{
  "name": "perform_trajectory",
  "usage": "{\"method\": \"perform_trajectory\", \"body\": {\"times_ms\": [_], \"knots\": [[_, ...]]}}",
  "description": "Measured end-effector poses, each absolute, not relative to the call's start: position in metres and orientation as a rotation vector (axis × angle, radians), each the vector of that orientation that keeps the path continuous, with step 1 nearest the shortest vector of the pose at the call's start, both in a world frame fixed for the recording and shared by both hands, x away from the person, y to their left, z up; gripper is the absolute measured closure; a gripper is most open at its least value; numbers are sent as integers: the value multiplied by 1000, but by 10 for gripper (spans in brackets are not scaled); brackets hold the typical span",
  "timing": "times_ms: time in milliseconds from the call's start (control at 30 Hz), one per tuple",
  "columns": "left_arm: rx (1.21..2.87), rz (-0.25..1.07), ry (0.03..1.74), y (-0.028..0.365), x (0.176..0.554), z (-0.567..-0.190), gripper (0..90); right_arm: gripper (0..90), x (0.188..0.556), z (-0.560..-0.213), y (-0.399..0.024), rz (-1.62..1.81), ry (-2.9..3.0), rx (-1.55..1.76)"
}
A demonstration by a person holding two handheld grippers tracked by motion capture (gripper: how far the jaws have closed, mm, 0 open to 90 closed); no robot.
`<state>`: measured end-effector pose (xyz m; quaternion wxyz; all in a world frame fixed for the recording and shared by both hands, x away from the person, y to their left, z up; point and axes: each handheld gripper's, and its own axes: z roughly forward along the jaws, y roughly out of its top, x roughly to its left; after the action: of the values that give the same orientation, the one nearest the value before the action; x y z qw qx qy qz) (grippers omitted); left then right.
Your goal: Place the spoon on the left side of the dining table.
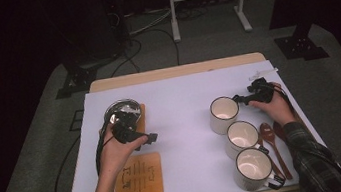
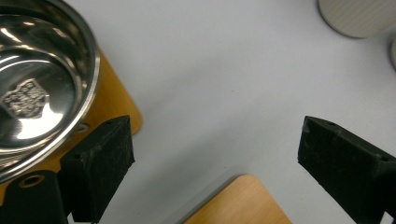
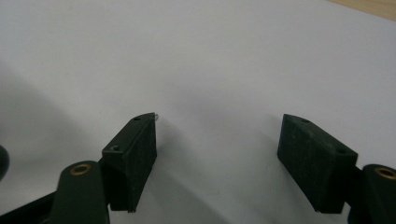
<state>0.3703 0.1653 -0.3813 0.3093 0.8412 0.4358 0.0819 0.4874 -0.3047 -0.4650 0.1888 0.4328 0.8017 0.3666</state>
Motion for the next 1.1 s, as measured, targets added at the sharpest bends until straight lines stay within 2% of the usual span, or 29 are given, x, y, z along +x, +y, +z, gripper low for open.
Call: {"method": "perform_trajectory", "body": {"times_ms": [1100], "knots": [[2368, 135, 894, 102, 330, -418, 88, 265, 488, -465, -305, 1032, 2256, 1219]]}}
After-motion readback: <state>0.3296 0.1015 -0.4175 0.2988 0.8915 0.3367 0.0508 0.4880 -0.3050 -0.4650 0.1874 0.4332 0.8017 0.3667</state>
